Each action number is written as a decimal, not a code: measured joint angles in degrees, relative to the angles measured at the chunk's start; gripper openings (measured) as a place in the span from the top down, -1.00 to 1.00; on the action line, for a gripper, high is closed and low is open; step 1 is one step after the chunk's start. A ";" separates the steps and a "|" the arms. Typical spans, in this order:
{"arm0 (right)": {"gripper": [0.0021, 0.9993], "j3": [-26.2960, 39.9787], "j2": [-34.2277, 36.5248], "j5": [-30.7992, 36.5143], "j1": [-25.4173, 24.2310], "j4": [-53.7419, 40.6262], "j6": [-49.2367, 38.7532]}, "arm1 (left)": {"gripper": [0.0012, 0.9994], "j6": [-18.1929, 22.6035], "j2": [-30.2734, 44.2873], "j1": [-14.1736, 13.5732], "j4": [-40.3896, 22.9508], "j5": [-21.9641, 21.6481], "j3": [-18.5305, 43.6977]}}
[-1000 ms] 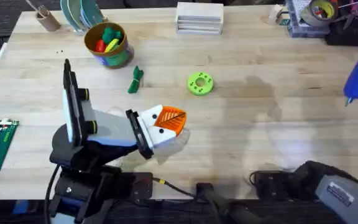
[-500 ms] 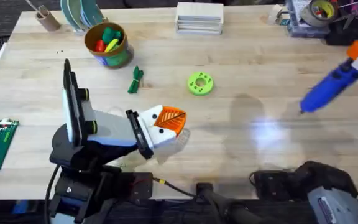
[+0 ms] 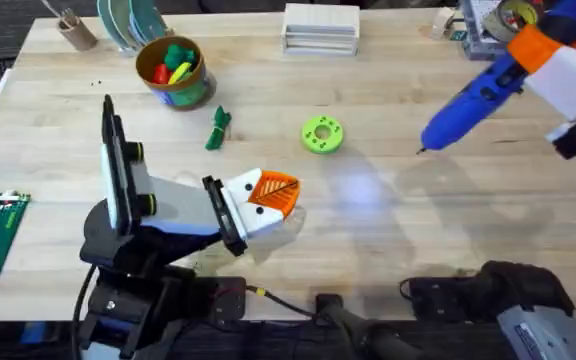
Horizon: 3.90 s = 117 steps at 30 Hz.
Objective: Pick up the gripper from the table and insert it into the empty holder that is missing its gripper. Then pick up a screw, insert it into the mounting hole, and use the screwdriver to tighten it. Finally, clean up the table by picking up the vegetable and placing it into the bucket.
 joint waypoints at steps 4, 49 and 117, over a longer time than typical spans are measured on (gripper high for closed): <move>0.95 0.00 1.58 -0.84 7.45 4.38 0.46 | 0.97 0.00 0.00 0.00 0.02 0.00 0.00; 0.95 0.00 31.87 13.23 63.13 49.04 -9.54 | 0.97 0.00 0.00 0.00 0.02 -0.14 0.00; 0.95 0.00 33.75 14.06 63.13 50.16 -6.05 | 0.97 -0.11 0.00 0.00 0.02 -0.15 0.00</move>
